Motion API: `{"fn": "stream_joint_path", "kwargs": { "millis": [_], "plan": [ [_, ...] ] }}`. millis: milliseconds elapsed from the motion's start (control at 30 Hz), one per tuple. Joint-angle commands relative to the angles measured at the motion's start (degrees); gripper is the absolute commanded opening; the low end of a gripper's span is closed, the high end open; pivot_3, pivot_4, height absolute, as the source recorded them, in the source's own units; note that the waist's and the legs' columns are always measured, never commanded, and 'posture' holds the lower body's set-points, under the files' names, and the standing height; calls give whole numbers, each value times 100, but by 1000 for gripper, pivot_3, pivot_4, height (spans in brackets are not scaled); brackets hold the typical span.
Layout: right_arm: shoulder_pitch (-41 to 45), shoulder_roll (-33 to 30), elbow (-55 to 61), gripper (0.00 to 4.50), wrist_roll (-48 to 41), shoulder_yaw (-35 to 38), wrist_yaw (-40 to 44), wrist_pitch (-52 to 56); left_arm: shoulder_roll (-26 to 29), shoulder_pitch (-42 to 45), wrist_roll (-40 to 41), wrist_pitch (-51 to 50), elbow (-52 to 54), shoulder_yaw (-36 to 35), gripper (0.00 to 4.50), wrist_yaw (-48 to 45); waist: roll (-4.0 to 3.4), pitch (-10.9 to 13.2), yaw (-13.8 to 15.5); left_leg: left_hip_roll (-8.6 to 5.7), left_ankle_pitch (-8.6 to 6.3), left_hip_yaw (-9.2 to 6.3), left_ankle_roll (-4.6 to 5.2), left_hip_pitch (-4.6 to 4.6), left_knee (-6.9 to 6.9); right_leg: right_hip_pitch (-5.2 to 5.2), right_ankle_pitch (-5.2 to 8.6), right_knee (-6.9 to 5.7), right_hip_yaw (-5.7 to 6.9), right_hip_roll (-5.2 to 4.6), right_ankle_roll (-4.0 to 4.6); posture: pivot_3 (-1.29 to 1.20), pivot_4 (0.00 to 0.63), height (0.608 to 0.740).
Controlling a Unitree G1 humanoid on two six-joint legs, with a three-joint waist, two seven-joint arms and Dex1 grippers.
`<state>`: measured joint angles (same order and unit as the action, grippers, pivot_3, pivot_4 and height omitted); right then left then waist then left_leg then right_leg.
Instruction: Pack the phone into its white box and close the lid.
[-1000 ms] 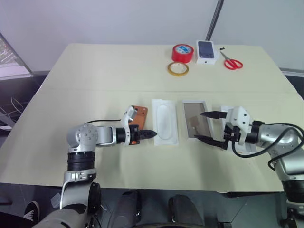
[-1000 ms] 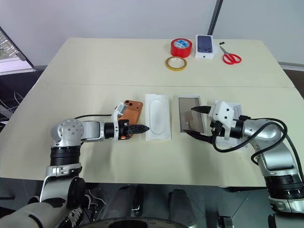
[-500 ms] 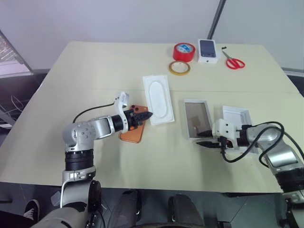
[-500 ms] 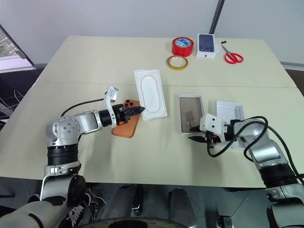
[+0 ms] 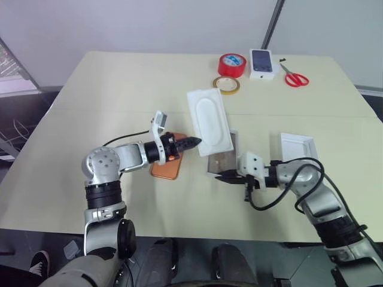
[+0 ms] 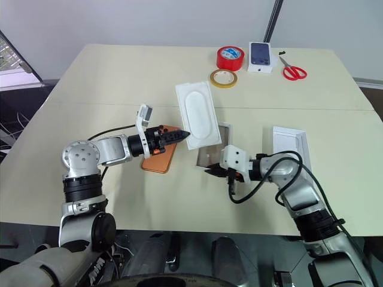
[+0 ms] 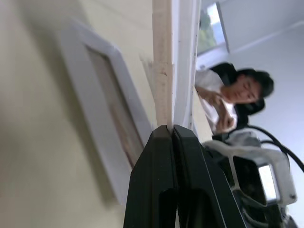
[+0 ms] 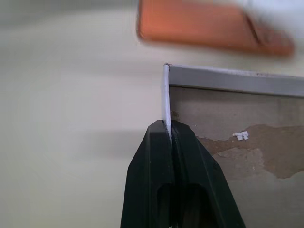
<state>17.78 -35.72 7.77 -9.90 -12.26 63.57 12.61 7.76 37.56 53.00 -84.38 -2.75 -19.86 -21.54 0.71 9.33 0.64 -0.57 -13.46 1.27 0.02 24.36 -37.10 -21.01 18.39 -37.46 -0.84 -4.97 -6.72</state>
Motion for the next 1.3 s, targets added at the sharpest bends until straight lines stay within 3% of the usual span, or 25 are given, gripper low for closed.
{"fn": "stream_joint_path", "kwargs": {
  "millis": [33,133,267,400,533,767,800,867,933,967,1067,1200,1300],
  "plan": [
    [-3,-90,370,1439,-149,103,-6,122,100,-27,125,-39,20,5,0,-123,0,0,-1,0,0,0,0,0,0,0,0,0,1,0,0,0,150,728],
    [-162,-337,681,2894,-318,365,43,242,219,-58,149,-72,48,115,0,-264,0,0,12,-1,0,0,0,0,0,0,0,0,0,-1,0,0,150,728],
    [-581,-941,1114,2894,-850,1056,239,617,420,-98,165,-141,79,351,0,-529,2,2,7,-3,-1,-1,2,7,1,-4,0,4,0,-4,0,0,150,728],
    [-854,-1374,759,2894,-792,1624,187,384,633,-133,60,-47,1,775,0,-907,5,4,3,-2,-14,-2,22,2,3,1,0,5,0,-6,3,0,150,728],
    [-794,-1360,322,2894,-637,1747,0,101,838,-51,-269,219,-438,1310,0,-1244,4,4,-9,-2,-14,-2,22,3,7,-3,0,6,-3,-6,4,0,150,728],
    [-787,-1187,437,2894,-629,1674,-280,-18,832,147,-496,530,-870,1601,0,-1578,5,5,3,-2,-10,-1,17,8,8,-8,0,6,-3,-7,4,0,150,728],
    [-797,-1174,461,2926,-640,1670,-313,-9,806,171,-497,549,-919,1599,614,-1611,5,6,8,-2,-10,-1,18,8,7,-8,0,6,-3,-8,4,0,150,728],
    [-834,-1159,502,2926,-632,1646,-360,-16,744,232,-575,638,-972,1672,1357,-1608,5,6,8,-2,-12,-2,21,8,6,-8,0,6,-2,-9,4,0,150,728],
    [-843,-1151,521,2926,-625,1626,-387,-19,745,264,-643,694,-994,1735,2532,-1649,5,6,4,-2,-13,-2,23,9,7,-8,0,7,-3,-9,4,0,150,728],
    [-823,-1132,522,2926,-639,1620,-403,-3,768,274,-688,726,-984,1778,2818,-1682,5,6,3,-2,-13,-1,23,9,7,-8,0,7,-3,-9,4,0,150,728],
    [-695,-1061,515,2926,-690,1598,-451,17,827,304,-784,815,-944,1832,4303,-1723,5,5,1,-2,-12,-2,22,8,8,-8,0,6,-2,-9,4,0,150,728],
    [-284,-694,629,2926,-1012,1570,-632,305,967,334,-941,1224,-685,1792,4303,-1714,4,5,-28,-1,-13,-2,23,5,7,-7,-1,5,-3,-9,6,0,150,728],
    [-22,-305,574,2040,-906,1253,-840,360,1222,82,-1194,1831,-166,1968,4386,-1889,6,7,-52,1,-6,-2,12,9,16,-16,-1,6,-3,-6,5,0,150,728]
  ]
}}
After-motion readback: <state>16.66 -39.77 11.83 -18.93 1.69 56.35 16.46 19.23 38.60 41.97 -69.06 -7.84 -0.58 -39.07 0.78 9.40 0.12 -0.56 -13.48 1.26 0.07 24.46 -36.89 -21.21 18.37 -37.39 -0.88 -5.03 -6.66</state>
